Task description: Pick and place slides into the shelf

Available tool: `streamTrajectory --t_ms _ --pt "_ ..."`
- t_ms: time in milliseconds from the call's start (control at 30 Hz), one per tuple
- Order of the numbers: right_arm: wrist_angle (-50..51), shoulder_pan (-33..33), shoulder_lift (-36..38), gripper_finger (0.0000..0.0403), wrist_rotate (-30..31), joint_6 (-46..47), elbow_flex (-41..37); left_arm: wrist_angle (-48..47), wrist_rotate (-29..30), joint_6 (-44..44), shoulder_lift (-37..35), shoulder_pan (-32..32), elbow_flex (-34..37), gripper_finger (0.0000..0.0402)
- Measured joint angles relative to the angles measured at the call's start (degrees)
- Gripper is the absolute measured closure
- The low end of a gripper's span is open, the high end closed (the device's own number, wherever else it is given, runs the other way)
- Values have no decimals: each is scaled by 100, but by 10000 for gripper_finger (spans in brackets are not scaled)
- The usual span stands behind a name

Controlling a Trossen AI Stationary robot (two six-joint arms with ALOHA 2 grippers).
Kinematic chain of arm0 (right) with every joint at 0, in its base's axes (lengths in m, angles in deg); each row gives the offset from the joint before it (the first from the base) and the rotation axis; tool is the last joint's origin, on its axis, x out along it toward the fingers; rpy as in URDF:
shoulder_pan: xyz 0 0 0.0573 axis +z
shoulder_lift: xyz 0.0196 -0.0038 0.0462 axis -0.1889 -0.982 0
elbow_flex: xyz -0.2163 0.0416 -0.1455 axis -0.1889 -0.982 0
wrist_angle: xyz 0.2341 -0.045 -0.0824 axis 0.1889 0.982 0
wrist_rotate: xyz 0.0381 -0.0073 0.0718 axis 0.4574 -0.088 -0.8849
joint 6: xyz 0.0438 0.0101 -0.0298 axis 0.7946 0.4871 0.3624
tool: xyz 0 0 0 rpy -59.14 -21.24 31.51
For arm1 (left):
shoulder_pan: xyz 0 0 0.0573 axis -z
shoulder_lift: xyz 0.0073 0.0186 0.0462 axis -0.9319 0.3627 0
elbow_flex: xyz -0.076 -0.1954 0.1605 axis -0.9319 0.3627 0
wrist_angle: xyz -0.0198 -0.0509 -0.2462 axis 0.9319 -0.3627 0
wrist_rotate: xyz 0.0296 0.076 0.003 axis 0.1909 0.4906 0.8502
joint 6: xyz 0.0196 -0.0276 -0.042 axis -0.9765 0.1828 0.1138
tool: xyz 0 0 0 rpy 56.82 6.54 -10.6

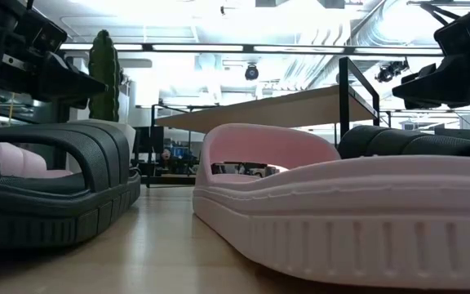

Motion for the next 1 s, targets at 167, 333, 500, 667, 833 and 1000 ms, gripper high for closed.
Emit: streamTrajectory --t_ms 167,333,500,667,833,1000 --pt "1 1 1 402 0 0 -1 -1 2 -52 1 0 0 401" --pt "2 1 1 402 0 0 -2 1 -1 -122 -1 0 0 401" --pt "2 1 2 402 0 0 -2 1 1 -284 2 0 0 401" --pt "2 1 0 402 0 0 -1 1 1 -338 -1 0 -1 401" --pt "1 1 1 402 0 0 -2 1 2 -339 0 0 0 401" --pt "2 1 1 402 0 0 -1 1 -1 -332 -1 0 0 401"
